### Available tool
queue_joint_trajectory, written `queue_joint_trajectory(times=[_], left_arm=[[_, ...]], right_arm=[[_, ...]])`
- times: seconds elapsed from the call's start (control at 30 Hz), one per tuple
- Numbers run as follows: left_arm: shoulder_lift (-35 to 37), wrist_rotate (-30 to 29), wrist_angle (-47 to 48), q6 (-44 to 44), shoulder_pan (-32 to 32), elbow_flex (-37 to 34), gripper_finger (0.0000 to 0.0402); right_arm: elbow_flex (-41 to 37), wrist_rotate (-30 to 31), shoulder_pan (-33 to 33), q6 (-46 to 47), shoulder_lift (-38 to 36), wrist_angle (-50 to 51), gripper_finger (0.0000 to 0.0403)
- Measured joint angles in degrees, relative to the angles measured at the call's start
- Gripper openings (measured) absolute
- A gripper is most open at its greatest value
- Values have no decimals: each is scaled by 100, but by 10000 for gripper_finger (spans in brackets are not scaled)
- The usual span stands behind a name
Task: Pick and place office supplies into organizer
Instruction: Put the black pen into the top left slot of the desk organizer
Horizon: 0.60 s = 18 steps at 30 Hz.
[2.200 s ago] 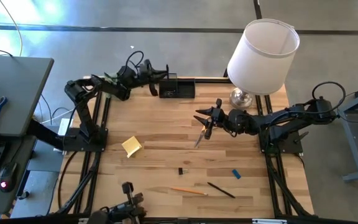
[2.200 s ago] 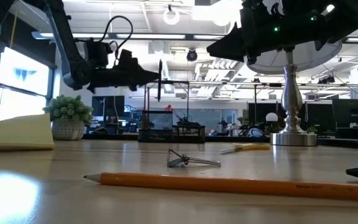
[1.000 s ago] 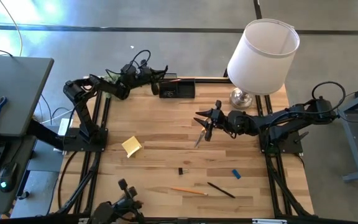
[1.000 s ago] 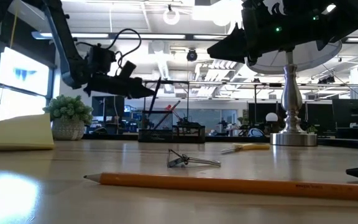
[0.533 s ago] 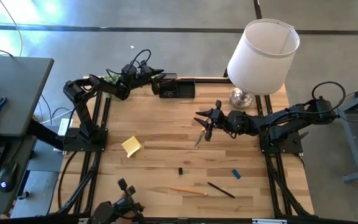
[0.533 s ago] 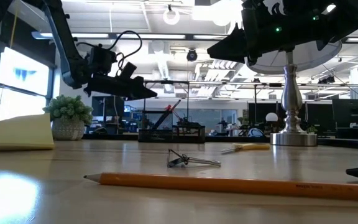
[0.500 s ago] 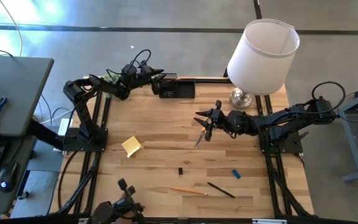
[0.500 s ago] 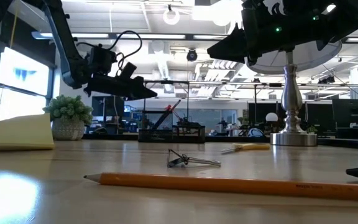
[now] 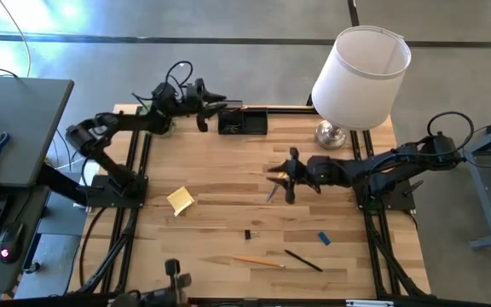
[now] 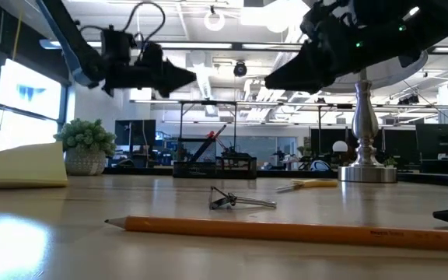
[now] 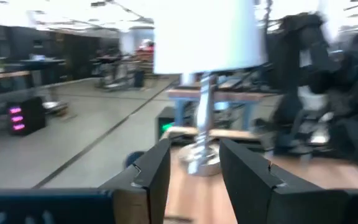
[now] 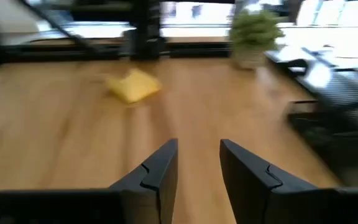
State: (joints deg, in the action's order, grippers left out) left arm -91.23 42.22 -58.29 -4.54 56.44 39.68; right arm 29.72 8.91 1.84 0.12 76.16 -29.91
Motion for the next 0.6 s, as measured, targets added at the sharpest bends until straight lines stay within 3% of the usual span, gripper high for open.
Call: queue_joint_trajectory(times=[0.1,0.27,0.6], left_arm=[[432,24,499,158,-236,0,112],[1066,-624,1514,1037,-934,0,90],[1487,-669,2001,1058,-1996,0,70]], right_arm=[[69,-63,294,200,-6,310,115],[467,231,968,878,-6,1473,115],[1261,2247,3063,2488,0,3019,115]])
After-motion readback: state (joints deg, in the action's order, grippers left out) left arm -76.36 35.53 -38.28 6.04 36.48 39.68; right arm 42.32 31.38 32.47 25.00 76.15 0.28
